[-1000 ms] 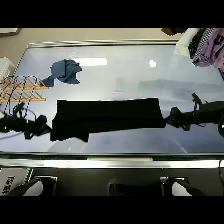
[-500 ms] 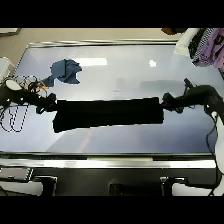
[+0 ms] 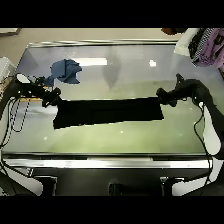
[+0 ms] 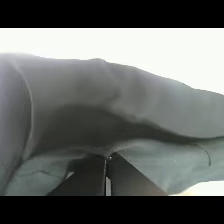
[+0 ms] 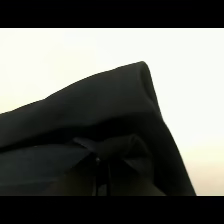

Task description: Fold the clothes and pants, and hang the long-sleeved shirts on hangers.

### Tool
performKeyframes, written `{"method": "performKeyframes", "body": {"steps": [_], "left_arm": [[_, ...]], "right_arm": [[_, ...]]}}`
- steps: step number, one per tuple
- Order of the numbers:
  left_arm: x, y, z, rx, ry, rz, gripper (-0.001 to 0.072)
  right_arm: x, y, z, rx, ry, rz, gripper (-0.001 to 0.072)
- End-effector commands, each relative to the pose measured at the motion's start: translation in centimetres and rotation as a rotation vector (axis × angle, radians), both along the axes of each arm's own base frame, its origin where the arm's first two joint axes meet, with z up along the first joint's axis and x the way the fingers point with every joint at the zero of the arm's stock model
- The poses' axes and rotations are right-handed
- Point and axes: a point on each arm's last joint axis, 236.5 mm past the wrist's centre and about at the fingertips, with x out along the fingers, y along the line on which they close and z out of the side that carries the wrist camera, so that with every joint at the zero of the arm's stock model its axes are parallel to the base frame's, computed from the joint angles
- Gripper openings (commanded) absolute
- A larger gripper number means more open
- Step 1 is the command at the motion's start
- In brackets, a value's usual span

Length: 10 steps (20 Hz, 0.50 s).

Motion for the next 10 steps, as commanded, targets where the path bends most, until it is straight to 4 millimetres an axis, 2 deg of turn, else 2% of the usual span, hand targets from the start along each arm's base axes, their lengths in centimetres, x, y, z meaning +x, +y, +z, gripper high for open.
{"method": "performKeyframes", "body": {"steps": [1,3,4,6,8,10], "left_arm": [[0.5,0.0,-1.6,0.0,0.0,-0.022,0.0076],[0.7,0.1,-1.6,0.004,-0.02,-0.05,0.0329],[0.9,0.3,-1.3,0.009,-0.03,-0.057,0.0342],[1.4,1.4,0.3,0.032,-0.051,-0.069,0.0342],[2.3,2.4,2.8,0.061,-0.097,-0.078,0.0342],[3.3,3.2,5.5,0.106,-0.164,-0.082,0.0342]], "right_arm": [[0.0,0.0,-1.1,-0.007,0.022,0.001,0.0064],[-0.4,0.2,-1.0,0.008,0.045,-0.006,0.0318],[-0.8,-0.1,-0.6,0.006,0.063,0.01,0.0466],[-1.4,-1.2,1.4,0.035,0.09,0.026,0.069],[-1.6,-4.3,2.9,0.076,0.096,-0.028,0.0694],[-1.6,-6.5,3.4,0.187,0.094,-0.109,0.0695]]}}
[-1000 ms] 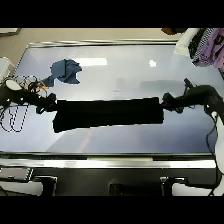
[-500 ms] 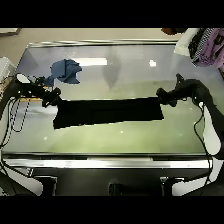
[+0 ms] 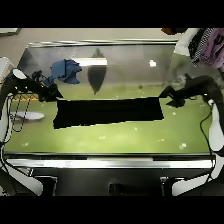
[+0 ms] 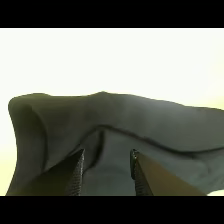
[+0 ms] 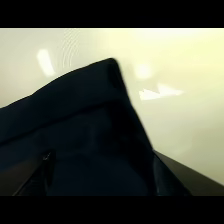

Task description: Fold the clothes and pants, and hang the long-sleeved shirts on hangers.

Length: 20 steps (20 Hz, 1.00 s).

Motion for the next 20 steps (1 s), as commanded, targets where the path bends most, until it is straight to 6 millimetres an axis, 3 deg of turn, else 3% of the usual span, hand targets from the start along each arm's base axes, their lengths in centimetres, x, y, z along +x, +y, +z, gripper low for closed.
{"method": "performKeyframes", "body": {"steps": [1,4,11,16,17,19,20], "left_arm": [[1.2,1.6,4.0,0.067,-0.093,-0.015,0.0342],[1.7,1.6,5.8,0.075,-0.135,-0.015,0.0342],[1.7,1.6,5.8,0.076,-0.139,-0.013,0.0342],[1.7,1.6,5.8,0.077,-0.138,-0.014,0.0342],[1.7,1.6,5.8,0.077,-0.137,-0.014,0.0342],[1.7,1.6,5.8,0.077,-0.137,-0.014,0.0342],[1.7,1.6,5.8,0.077,-0.137,-0.014,0.0342]], "right_arm": [[-0.9,-2.7,1.3,0.175,0.029,-0.076,0.0695],[-1.6,-1.9,-0.6,0.258,0.072,-0.035,0.0696],[-1.5,0.3,-3.6,0.341,0.113,-0.002,0.0695],[-1.5,3.9,-5.3,0.288,0.133,0.092,0.0669],[-1.6,4.2,-5.8,0.255,0.137,0.111,0.0636],[-1.6,4.9,-6.4,0.208,0.136,0.139,0.0489],[-1.4,5.1,-6.4,0.203,0.129,0.141,0.0324]]}}
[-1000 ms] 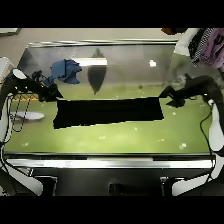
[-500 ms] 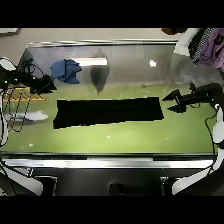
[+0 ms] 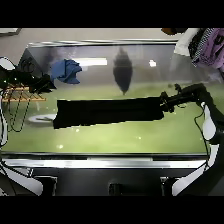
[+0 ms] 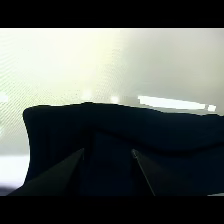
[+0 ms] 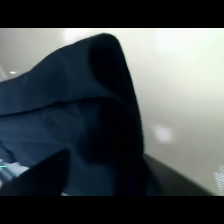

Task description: Fold the clothes and pants, and hang the long-sleeved shirts on hangers.

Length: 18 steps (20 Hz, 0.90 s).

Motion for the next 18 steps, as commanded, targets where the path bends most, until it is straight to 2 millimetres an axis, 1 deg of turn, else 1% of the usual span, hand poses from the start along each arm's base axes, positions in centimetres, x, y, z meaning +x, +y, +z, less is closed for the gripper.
{"method": "performKeyframes", "body": {"steps": [1,2,3,5,6,7,8,9,11,13,14,16,18], "left_arm": [[0.0,0.0,0.1,0.0,-0.002,0.0,0.034],[0.0,-0.2,0.1,-0.001,-0.002,-0.004,0.0339],[0.0,-0.5,0.1,-0.002,-0.002,-0.009,0.0321],[0.0,-1.2,-0.2,-0.004,0.003,-0.023,0.031],[0.0,-2.0,-0.5,-0.008,0.011,-0.036,0.0246],[-0.2,-3.1,-0.9,-0.021,0.024,-0.047,0.0045],[-0.4,-5.0,-1.3,-0.049,0.038,-0.065,0.002],[-0.8,-7.3,-1.7,-0.086,0.05,-0.095,0.002],[-1.4,-13.2,-2.7,-0.158,0.065,-0.158,0.002],[-2.2,-20.4,-3.4,-0.244,0.058,-0.219,0.002],[-3.0,-24.3,-3.7,-0.288,0.063,-0.249,0.0019],[-4.9,-32.2,-4.1,-0.378,0.068,-0.293,0.002],[-6.9,-39.6,-4.2,-0.475,0.05,-0.309,0.002]], "right_arm": [[0.3,0.8,-0.9,-0.059,-0.015,0.031,0.0177],[0.4,0.8,-0.6,-0.061,-0.021,0.028,0.0059],[0.5,0.7,0.0,-0.067,-0.031,0.026,0.0029],[0.5,0.0,1.7,-0.108,-0.055,0.026,0.0028],[0.2,-0.6,2.6,-0.146,-0.054,0.022,0.0028],[-0.3,-1.5,3.6,-0.195,-0.055,0.025,0.0028],[-0.8,-2.5,4.7,-0.253,-0.056,0.027,0.0028],[-1.3,-3.5,5.8,-0.308,-0.06,0.027,0.0028],[-2.6,-5.3,8.6,-0.409,-0.072,0.026,0.0028],[-3.9,-6.5,11.5,-0.482,-0.088,0.012,0.0028],[-4.6,-6.9,13.0,-0.507,-0.098,0.004,0.0028],[-5.7,-6.9,15.7,-0.524,-0.124,-0.017,0.0028],[-6.2,-6.7,18.2,-0.536,-0.177,-0.035,0.0028]]}}
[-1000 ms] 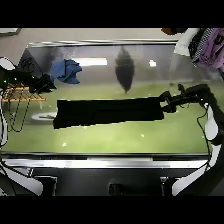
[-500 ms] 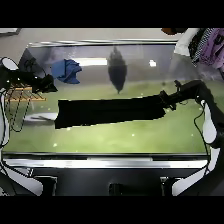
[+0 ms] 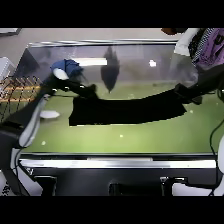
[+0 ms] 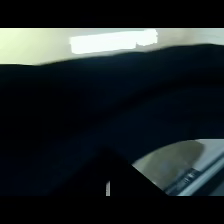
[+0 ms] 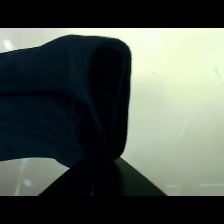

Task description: Fold the clothes and pants, and hang the long-sleeved shirts on hangers.

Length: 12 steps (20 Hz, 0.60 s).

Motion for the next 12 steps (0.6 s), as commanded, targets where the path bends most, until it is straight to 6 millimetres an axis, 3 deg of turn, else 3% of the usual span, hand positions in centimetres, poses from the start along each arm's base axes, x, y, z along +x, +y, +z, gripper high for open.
{"method": "performKeyframes", "body": {"steps": [1,4,6,9,12], "left_arm": [[-3.6,-13.3,0.1,-0.203,0.013,0.006,0.0019],[-6.0,-20.6,-1.2,-0.303,0.072,0.095,0.0019],[-7.5,-24.1,-2.3,-0.356,0.112,0.158,0.0019],[-9.4,-27.6,-3.7,-0.418,0.201,0.243,0.0019],[-11.1,-29.4,-4.4,-0.428,0.225,0.229,0.0019]], "right_arm": [[-1.9,-0.6,4.5,-0.057,-0.065,-0.032,0.0028],[-2.8,-0.4,6.7,-0.065,-0.107,-0.04,0.0028],[-3.2,-0.2,7.5,-0.066,-0.119,-0.042,0.0028],[-3.8,-0.1,8.2,-0.065,-0.125,-0.052,0.0028],[-4.0,-0.1,8.7,-0.067,-0.135,-0.055,0.0028]]}}
